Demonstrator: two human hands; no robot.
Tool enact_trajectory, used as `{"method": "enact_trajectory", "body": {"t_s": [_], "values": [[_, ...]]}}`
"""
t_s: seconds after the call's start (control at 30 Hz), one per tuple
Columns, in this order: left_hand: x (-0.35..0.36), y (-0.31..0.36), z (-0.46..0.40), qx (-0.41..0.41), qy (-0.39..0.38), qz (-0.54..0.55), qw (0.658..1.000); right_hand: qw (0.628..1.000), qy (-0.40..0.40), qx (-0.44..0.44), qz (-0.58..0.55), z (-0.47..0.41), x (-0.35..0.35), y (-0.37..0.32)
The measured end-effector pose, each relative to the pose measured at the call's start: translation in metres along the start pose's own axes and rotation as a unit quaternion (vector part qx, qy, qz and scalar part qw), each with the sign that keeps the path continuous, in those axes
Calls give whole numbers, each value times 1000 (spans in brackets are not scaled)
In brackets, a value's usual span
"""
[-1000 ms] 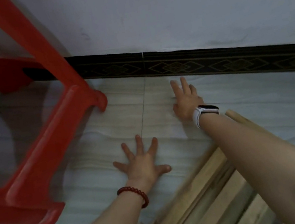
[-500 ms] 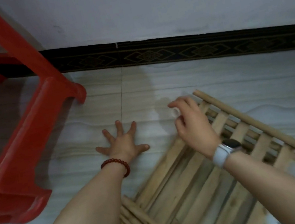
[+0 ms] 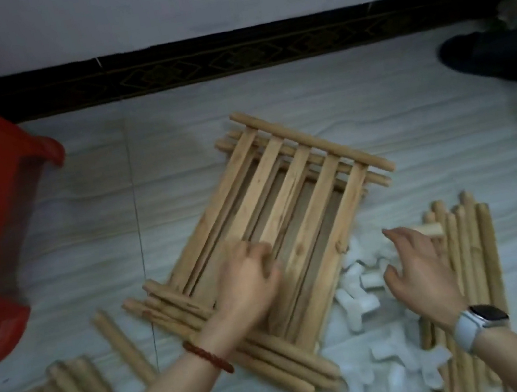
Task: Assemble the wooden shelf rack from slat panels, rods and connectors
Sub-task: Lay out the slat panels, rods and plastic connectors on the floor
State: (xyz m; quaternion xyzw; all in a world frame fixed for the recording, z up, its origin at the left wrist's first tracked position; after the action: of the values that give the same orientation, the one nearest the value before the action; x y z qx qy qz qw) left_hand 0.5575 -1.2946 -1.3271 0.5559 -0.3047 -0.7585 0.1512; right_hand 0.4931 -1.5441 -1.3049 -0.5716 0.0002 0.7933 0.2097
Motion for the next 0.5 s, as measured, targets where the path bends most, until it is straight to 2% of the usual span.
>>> {"method": "enact_trajectory", "body": {"t_s": [0.07, 0.2, 0.37, 0.5], "values": [[26, 15, 10, -12, -41, -98, 994, 999, 25, -22, -39, 2, -1, -12], [40, 36, 7, -28, -13, -217, 976, 993, 15, -11, -117, -24, 1, -46], [44, 45, 3, -95, -44, -191, 976, 943, -14, 113, -311, -40, 11, -56], [21, 61, -5, -115, -21, -174, 978, 932, -23, 72, -354, -33, 3, -61]]}}
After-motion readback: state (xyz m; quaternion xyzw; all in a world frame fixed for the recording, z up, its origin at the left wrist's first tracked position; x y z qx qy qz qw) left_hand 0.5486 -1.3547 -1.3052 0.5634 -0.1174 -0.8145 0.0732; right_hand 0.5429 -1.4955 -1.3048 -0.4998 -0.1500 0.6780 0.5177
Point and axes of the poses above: each hand's wrist, its own z-axis away from the middle knuckle, its own x-axis out of the palm, y = z × x, the point moved 3 cm from there along -z, towards the middle knuckle, and after that the axes turned 3 degrees about -y, right-handed, at the moved point
